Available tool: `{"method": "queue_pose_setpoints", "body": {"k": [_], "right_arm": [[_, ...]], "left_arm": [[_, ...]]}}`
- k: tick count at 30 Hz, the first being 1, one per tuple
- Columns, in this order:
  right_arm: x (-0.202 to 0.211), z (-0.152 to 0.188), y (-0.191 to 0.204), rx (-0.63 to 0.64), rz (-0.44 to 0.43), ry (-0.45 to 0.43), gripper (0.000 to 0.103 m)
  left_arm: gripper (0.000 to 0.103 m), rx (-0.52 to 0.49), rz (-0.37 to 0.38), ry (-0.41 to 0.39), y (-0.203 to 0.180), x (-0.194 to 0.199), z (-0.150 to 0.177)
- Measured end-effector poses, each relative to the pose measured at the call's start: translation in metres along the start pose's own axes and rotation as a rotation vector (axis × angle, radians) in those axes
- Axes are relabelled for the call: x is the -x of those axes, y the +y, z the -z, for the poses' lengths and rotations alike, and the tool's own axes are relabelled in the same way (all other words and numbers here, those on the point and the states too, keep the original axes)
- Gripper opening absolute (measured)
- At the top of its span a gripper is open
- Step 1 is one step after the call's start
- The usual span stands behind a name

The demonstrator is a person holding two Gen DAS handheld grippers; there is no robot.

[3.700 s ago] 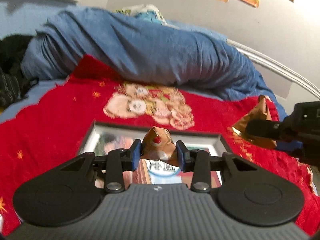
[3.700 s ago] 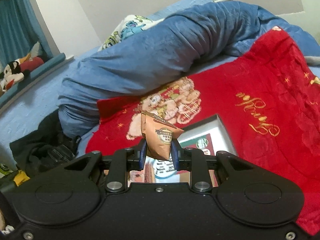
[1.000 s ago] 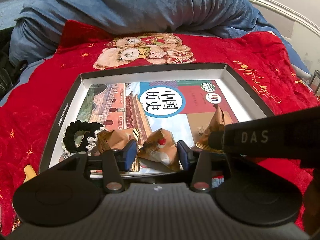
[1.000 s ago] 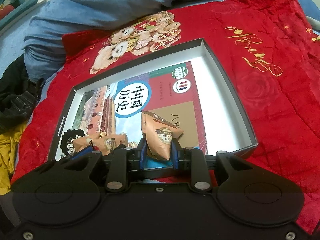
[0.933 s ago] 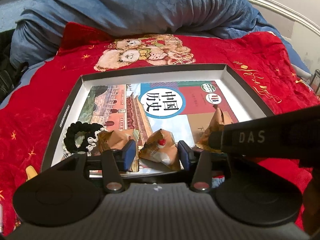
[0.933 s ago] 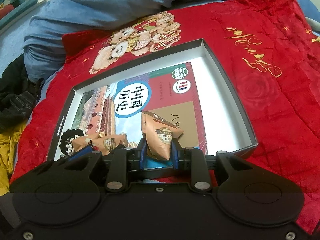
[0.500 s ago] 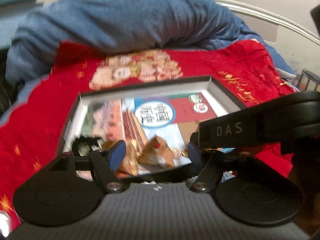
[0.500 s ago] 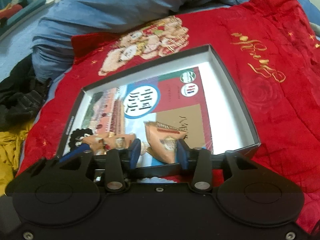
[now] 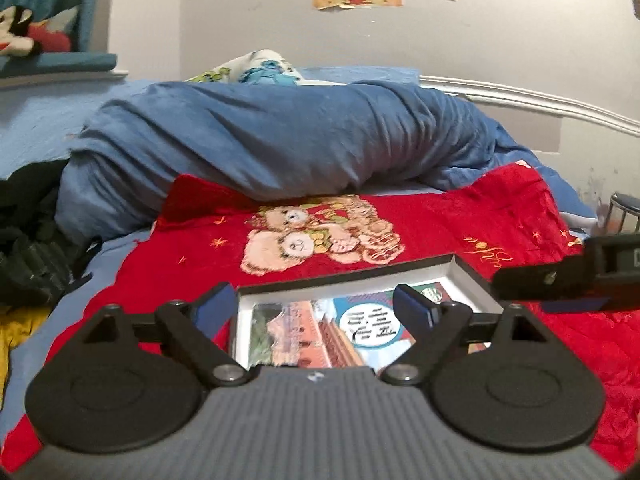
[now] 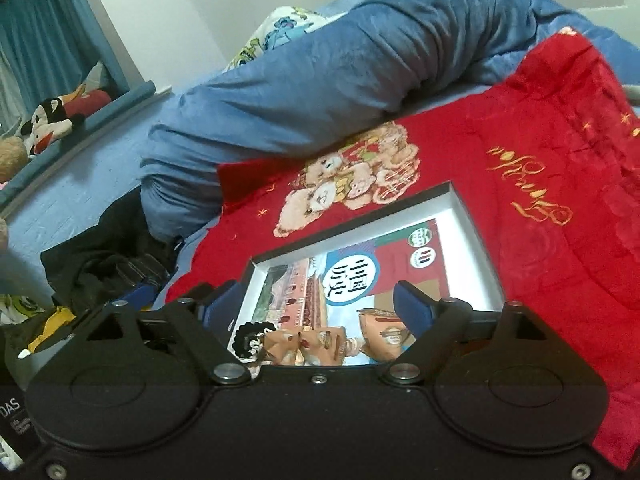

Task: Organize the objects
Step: 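Open left tool on red-dotted packet while right tool releases brown packet, then move left tool to brown beaded bracelet while right tool reaches blue scrunchie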

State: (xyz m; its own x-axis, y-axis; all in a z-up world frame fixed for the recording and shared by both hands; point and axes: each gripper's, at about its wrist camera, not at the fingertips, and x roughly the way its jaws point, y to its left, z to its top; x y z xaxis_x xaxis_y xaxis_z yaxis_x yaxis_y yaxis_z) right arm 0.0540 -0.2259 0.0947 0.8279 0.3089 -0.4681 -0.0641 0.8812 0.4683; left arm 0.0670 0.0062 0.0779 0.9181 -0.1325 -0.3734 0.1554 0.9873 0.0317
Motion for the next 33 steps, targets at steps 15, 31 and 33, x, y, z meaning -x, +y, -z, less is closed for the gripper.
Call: {"method": "queue_pose_setpoints", "body": {"k": [15,31,33], "right_arm": [[0.012,0.043,-0.02,-0.007,0.029,0.061,0.077],[-0.036,0.072,-0.011,0.057,0.086,0.242,0.059],[-0.041,0.073,-0.011,0.052,0.094,0.248,0.059]], "left_arm": [[0.091,0.126,0.052,0.137,-0.019,0.027,0.065],[0.04,0.159,0.031,0.264,-0.034,-0.009,0.095],[0.029,0.146,0.058,0.273,-0.037,-0.009,0.096]]}}
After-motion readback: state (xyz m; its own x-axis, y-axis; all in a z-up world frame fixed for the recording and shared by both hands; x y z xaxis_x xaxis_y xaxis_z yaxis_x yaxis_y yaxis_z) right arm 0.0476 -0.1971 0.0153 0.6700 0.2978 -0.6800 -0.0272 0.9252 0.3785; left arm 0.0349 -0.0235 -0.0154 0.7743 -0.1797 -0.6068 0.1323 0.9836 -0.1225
